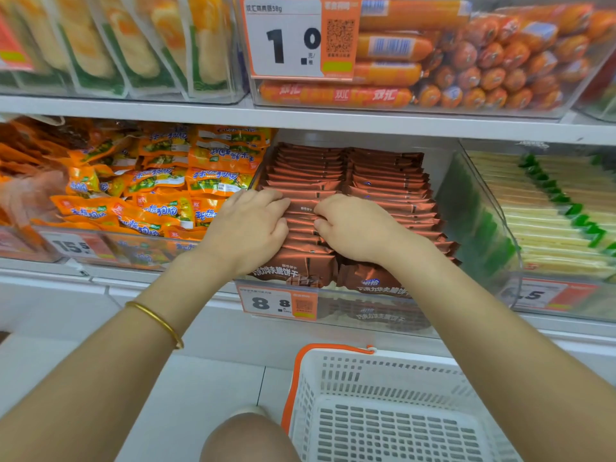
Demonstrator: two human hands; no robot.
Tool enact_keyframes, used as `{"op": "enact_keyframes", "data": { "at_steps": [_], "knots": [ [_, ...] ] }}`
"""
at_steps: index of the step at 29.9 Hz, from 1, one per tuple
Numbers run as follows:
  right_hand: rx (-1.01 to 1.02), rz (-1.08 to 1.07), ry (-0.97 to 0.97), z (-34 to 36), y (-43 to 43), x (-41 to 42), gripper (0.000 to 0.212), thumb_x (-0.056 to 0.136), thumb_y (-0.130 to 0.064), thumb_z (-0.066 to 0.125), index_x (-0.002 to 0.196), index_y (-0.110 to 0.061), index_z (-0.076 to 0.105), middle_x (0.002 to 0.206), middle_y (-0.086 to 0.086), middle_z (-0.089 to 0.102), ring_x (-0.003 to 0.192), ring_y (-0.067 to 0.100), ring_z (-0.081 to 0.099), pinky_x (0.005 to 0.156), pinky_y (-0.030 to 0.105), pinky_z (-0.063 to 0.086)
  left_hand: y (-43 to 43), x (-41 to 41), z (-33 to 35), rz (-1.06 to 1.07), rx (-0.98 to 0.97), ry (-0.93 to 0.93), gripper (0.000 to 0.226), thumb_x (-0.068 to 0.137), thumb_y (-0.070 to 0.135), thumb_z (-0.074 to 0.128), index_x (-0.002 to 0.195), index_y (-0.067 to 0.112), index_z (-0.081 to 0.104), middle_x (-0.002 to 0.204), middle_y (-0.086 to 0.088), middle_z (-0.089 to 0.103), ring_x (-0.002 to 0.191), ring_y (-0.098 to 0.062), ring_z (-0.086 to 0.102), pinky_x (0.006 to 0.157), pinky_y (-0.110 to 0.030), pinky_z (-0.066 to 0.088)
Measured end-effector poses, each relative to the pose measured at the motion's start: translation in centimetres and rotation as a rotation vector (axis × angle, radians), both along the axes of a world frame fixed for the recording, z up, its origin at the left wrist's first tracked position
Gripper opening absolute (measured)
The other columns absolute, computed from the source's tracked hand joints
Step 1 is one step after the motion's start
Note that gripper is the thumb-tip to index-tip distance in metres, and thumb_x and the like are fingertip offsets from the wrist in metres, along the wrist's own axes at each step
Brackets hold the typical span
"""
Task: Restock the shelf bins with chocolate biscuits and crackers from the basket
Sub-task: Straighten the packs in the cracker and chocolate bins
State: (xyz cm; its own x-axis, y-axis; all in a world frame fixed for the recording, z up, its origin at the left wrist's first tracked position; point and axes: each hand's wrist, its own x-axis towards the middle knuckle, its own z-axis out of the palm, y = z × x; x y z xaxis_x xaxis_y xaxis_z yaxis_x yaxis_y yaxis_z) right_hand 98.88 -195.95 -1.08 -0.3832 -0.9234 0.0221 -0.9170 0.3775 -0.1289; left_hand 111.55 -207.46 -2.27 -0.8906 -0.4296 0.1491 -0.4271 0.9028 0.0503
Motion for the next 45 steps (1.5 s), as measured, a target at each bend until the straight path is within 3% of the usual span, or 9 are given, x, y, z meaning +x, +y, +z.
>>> {"op": "enact_keyframes", "data": {
  "at_steps": [6,11,15,19,24,32,36,39,45],
  "knots": [
    [-0.160,-0.062,0.063,0.1,0.4,-0.1,0.033,0.097,-0.027,0.041,0.120,-0.012,0.060,0.125,0.006,0.057,0.117,0.028,0.050,0.097,0.038,0.042,0.6,-0.2,1.3,0.062,0.034,0.105,0.063,0.089,0.038,0.018,0.142,0.014,0.043,0.150,-0.002,0.037,0.138,-0.018,0.028,0.118,-0.040,0.009],
    [-0.081,-0.066,0.117,-0.5,0.7,-0.6,0.036,0.099,-0.027,0.035,0.115,-0.015,0.065,0.123,0.004,0.061,0.123,0.025,0.046,0.106,0.037,0.035,1.8,-0.2,0.7,0.037,-0.005,-0.147,0.051,0.102,0.034,0.015,0.150,0.019,0.024,0.158,0.000,0.019,0.146,-0.010,0.011,0.119,-0.040,-0.006],
    [-0.133,-0.093,0.045,-0.2,1.1,-0.5,0.035,0.100,-0.027,0.036,0.107,-0.010,0.065,0.116,0.006,0.062,0.117,0.027,0.050,0.099,0.038,0.040,1.2,-0.5,0.3,0.074,0.000,-0.153,0.051,0.102,0.034,0.013,0.151,0.020,0.019,0.159,0.001,0.015,0.146,-0.010,0.009,0.118,-0.040,-0.007],
    [-0.251,-0.146,-0.049,0.9,3.8,-0.1,0.040,0.102,-0.031,0.033,0.127,-0.012,0.057,0.137,0.006,0.052,0.129,0.024,0.042,0.106,0.039,0.036,2.4,0.5,0.4,0.063,0.022,-0.060,0.062,0.094,0.042,0.004,0.151,0.024,0.017,0.159,0.001,0.013,0.146,-0.010,0.006,0.118,-0.037,-0.005],
    [-0.078,-0.210,0.024,-0.5,6.0,0.9,0.056,0.101,-0.046,0.021,0.148,-0.016,0.028,0.158,0.003,0.018,0.146,0.020,0.013,0.119,0.040,0.013,2.7,0.6,-0.4,0.081,-0.050,-0.092,0.073,0.084,0.045,-0.002,0.151,0.024,0.018,0.159,-0.004,0.016,0.147,-0.015,0.008,0.118,-0.034,-0.005],
    [-0.156,-0.211,0.020,-1.4,5.6,0.6,0.054,0.101,-0.044,0.026,0.147,-0.015,0.030,0.156,0.005,0.025,0.144,0.022,0.021,0.117,0.041,0.015,3.1,0.6,-0.8,0.075,0.060,-0.064,0.060,0.097,0.042,0.006,0.152,0.020,0.014,0.160,-0.007,0.009,0.147,-0.018,0.004,0.119,-0.033,-0.001],
    [-0.552,-0.194,0.052,-0.3,8.0,1.0,0.039,0.098,-0.029,0.046,0.131,-0.010,0.052,0.137,0.008,0.051,0.127,0.027,0.045,0.106,0.036,0.032,4.8,1.7,-0.3,0.062,0.127,0.384,0.058,0.094,0.038,0.023,0.146,0.014,0.035,0.155,-0.006,0.028,0.145,-0.018,0.018,0.117,-0.030,0.011],
    [-0.850,-0.184,0.184,-0.8,12.0,2.4,0.015,0.088,-0.013,0.057,0.100,-0.011,0.065,0.101,0.006,0.064,0.094,0.028,0.056,0.081,0.036,0.041,8.1,3.4,-1.9,-0.057,-0.076,0.727,0.026,0.091,0.017,0.051,0.109,0.006,0.065,0.124,-0.012,0.058,0.120,-0.029,0.050,0.104,-0.033,0.032],
    [-0.703,-0.142,0.295,-7.0,14.1,4.2,0.013,0.081,-0.021,0.062,0.087,-0.016,0.072,0.072,0.003,0.057,0.067,0.029,0.054,0.053,0.032,0.039,11.0,3.5,-7.5,-0.028,-0.305,0.698,0.008,0.081,0.017,0.066,0.087,0.015,0.072,0.088,-0.007,0.059,0.087,-0.025,0.046,0.080,-0.036,0.034]
  ]
}}
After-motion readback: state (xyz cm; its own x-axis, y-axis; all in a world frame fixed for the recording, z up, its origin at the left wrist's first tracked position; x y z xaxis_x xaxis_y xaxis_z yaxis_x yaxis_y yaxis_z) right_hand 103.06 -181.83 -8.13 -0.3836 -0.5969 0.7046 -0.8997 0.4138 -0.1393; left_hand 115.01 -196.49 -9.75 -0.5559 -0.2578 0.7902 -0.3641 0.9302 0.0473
